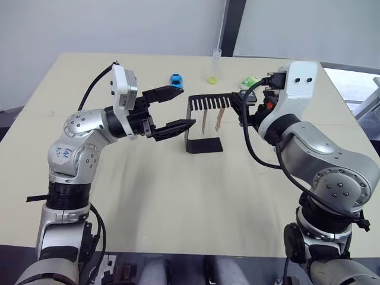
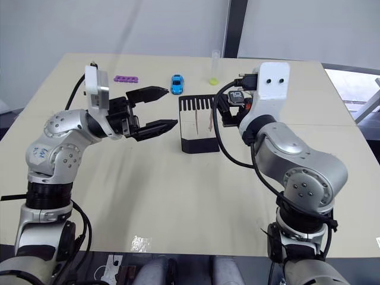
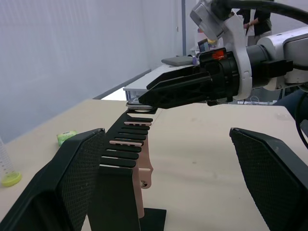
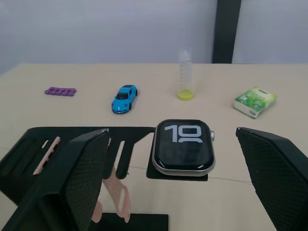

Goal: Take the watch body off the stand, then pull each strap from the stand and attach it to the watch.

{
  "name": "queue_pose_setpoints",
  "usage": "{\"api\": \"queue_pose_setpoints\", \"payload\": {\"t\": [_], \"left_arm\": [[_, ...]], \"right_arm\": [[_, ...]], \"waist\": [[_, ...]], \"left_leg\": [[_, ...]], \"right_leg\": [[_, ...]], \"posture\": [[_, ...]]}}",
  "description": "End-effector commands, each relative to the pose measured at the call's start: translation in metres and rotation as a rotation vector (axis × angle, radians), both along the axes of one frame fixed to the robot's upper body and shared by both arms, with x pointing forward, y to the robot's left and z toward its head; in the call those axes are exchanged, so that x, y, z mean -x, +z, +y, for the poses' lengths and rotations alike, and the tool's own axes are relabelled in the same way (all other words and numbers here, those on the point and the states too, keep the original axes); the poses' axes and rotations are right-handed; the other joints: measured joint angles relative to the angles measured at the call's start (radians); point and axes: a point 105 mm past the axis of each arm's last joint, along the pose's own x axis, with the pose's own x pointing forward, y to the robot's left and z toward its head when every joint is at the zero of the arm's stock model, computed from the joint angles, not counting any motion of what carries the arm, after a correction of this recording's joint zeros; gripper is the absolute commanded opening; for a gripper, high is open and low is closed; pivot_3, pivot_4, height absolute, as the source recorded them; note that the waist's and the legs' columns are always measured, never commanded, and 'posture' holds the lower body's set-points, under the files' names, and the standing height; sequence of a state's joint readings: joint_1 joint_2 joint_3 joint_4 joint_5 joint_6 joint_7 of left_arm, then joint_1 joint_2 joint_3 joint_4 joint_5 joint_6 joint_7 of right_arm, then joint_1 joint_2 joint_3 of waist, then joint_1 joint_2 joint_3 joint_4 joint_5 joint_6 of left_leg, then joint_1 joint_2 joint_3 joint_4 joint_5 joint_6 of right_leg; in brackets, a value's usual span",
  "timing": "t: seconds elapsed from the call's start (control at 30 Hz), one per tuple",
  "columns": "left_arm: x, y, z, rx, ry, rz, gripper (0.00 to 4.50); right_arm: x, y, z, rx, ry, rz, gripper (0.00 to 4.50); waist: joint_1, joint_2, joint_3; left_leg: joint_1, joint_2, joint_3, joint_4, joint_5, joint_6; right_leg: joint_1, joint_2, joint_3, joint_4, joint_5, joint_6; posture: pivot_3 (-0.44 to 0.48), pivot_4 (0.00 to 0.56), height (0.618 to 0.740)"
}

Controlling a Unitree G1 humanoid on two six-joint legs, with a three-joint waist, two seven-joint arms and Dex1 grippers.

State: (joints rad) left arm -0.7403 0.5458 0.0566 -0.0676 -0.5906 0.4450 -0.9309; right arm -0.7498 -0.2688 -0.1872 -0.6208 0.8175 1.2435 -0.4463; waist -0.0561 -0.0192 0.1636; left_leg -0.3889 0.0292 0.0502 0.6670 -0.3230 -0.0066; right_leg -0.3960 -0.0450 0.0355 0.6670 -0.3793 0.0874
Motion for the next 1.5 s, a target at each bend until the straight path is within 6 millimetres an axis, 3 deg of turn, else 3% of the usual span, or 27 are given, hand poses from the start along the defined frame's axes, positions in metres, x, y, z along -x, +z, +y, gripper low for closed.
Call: {"api": "queue_pose_setpoints", "payload": {"t": [0.03, 0.3, 0.4, 1.37, 1.5], "left_arm": [[0.005, 0.010, -0.003, 0.001, -0.015, -0.057, 4.50], [0.004, 0.011, -0.003, 0.006, -0.005, -0.063, 4.50], [0.004, 0.011, -0.002, 0.006, -0.001, -0.065, 4.50], [0.005, 0.012, -0.001, 0.009, 0.013, -0.082, 4.50], [0.004, 0.012, -0.001, 0.010, 0.016, -0.084, 4.50]], "right_arm": [[0.001, 0.012, 0.000, -0.019, -0.013, -0.052, 4.47], [-0.005, 0.011, 0.002, -0.034, -0.012, -0.049, 4.47], [-0.007, 0.010, 0.002, -0.033, -0.012, -0.043, 3.64], [-0.018, 0.008, 0.007, -0.041, 0.007, -0.041, 3.64], [-0.018, 0.008, 0.008, -0.042, 0.016, -0.041, 1.80]], "waist": [[-0.003, 0.000, 0.000], [-0.005, 0.000, 0.000], [-0.005, 0.000, 0.000], [-0.006, 0.000, 0.000], [-0.005, 0.000, 0.000]], "left_leg": [[0.000, 0.000, 0.000, 0.000, 0.000, 0.000], [0.000, 0.000, 0.000, 0.000, 0.001, 0.000], [0.000, 0.000, 0.000, 0.000, 0.001, 0.000], [0.000, 0.000, 0.000, 0.000, 0.001, -0.001], [0.000, 0.000, 0.000, 0.000, 0.001, -0.001]], "right_leg": [[0.000, 0.000, 0.000, 0.000, 0.000, 0.000], [-0.001, 0.000, 0.000, 0.001, 0.000, 0.000], [-0.001, 0.000, 0.000, 0.001, 0.000, 0.000], [-0.002, 0.000, 0.000, 0.004, 0.000, 0.000], [-0.002, 0.000, 0.000, 0.004, 0.000, 0.000]], "posture": [[0.000, 0.150, 0.740], [0.000, 0.150, 0.740], [0.000, 0.150, 0.740], [0.000, 0.150, 0.740], [0.000, 0.150, 0.740]]}}
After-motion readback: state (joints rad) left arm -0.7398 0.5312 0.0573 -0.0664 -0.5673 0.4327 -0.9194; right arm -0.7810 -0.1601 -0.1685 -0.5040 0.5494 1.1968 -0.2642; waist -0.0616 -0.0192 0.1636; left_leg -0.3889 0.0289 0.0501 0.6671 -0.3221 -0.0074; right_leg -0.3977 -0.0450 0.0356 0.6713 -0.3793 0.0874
